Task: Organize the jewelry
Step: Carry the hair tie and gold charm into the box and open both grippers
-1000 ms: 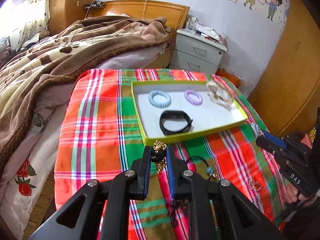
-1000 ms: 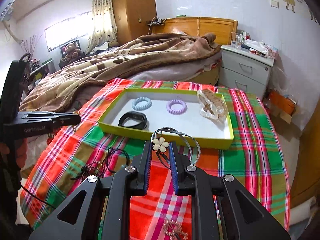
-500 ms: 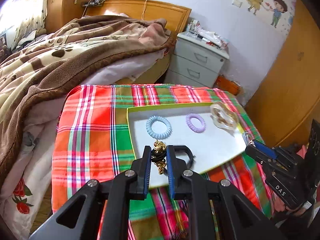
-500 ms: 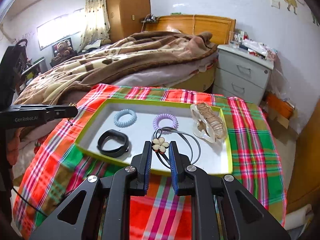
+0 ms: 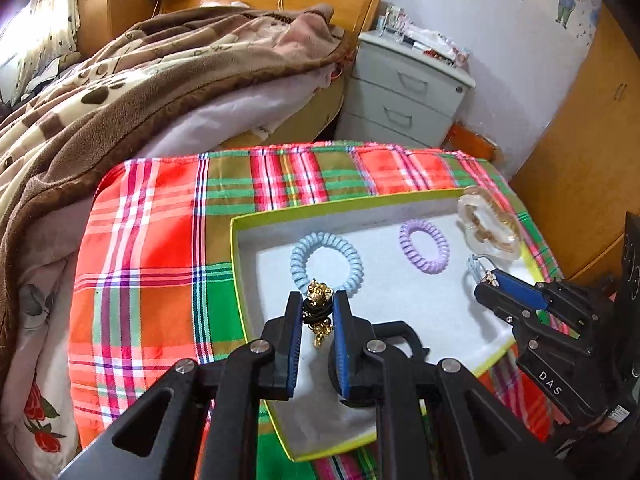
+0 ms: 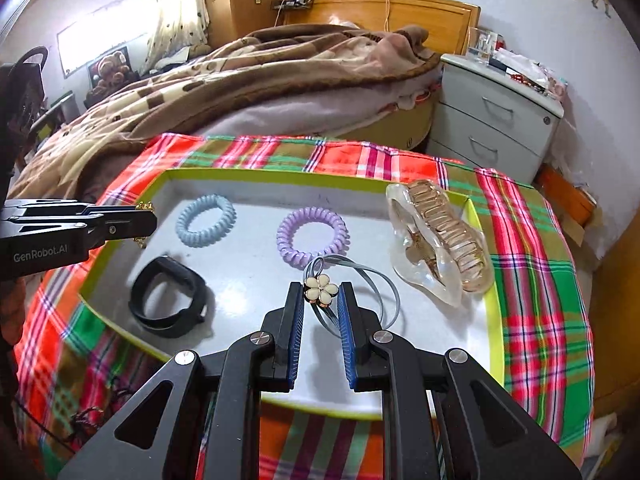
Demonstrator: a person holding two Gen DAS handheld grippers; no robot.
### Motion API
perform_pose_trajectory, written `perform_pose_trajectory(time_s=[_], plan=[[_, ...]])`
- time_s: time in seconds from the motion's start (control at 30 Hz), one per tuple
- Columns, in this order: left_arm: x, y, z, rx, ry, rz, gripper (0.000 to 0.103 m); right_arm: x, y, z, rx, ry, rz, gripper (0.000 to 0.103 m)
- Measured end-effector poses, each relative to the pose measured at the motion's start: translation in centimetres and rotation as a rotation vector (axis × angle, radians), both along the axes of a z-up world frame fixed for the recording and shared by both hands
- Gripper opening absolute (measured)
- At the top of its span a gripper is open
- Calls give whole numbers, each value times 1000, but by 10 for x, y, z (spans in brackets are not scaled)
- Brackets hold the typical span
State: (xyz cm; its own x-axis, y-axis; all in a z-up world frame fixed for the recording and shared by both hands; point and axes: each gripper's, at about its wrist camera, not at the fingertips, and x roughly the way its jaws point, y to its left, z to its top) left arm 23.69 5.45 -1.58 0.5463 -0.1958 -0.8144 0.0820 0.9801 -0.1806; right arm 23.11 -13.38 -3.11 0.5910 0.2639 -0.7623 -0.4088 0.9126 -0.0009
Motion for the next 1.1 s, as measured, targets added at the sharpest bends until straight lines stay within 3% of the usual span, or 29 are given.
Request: perform_pose_trajectory(time_s=[0.47, 0.9, 1.1], plan=[[10, 0, -19, 26, 46, 10, 16, 13, 4, -13, -27, 31, 10, 18], [12, -2, -20, 19, 51, 7, 16, 15, 4, -13, -14, 35, -7, 18], [10, 0, -19, 11, 45, 10, 22, 16, 0, -12, 4, 39, -17, 22]])
